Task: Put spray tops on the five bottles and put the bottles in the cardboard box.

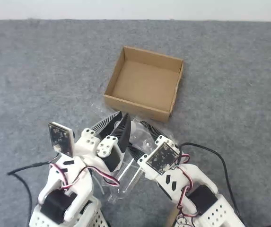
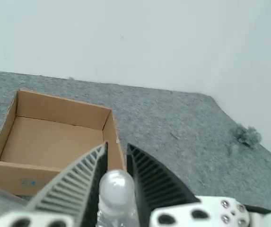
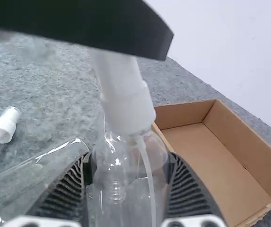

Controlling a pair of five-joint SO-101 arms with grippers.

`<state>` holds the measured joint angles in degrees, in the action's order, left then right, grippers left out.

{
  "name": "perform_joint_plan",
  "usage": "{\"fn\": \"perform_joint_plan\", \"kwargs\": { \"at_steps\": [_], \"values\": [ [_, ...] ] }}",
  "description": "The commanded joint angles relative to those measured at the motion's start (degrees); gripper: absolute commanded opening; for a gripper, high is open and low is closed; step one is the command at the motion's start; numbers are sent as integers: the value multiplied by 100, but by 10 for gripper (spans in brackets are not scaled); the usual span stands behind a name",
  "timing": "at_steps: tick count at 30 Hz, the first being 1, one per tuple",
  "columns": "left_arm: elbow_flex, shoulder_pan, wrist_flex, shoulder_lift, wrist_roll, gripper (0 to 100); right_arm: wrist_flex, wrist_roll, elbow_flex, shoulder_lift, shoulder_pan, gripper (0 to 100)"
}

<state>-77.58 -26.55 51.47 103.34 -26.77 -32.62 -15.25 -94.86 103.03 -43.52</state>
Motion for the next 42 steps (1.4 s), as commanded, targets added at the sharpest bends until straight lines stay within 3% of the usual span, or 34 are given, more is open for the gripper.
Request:
{"fn": "perform_joint_plan", "kwargs": {
  "at_steps": [1, 10, 16, 25, 42],
  "values": [
    [22, -123, -237, 79, 35, 15, 4, -62, -88, 101, 4, 6],
    [-295, 79, -642, 79, 105, 18, -180, -343, -62, 101, -75, 6],
    [-470, 79, -615, 79, 536, 120, -189, -440, -97, 101, -242, 6],
    [-4, 114, 193, 97, 536, 212, -189, -431, -97, 101, -233, 6],
    [655, 141, 879, 105, 413, 214, -259, -422, -149, 101, -119, 6]
  ]
}}
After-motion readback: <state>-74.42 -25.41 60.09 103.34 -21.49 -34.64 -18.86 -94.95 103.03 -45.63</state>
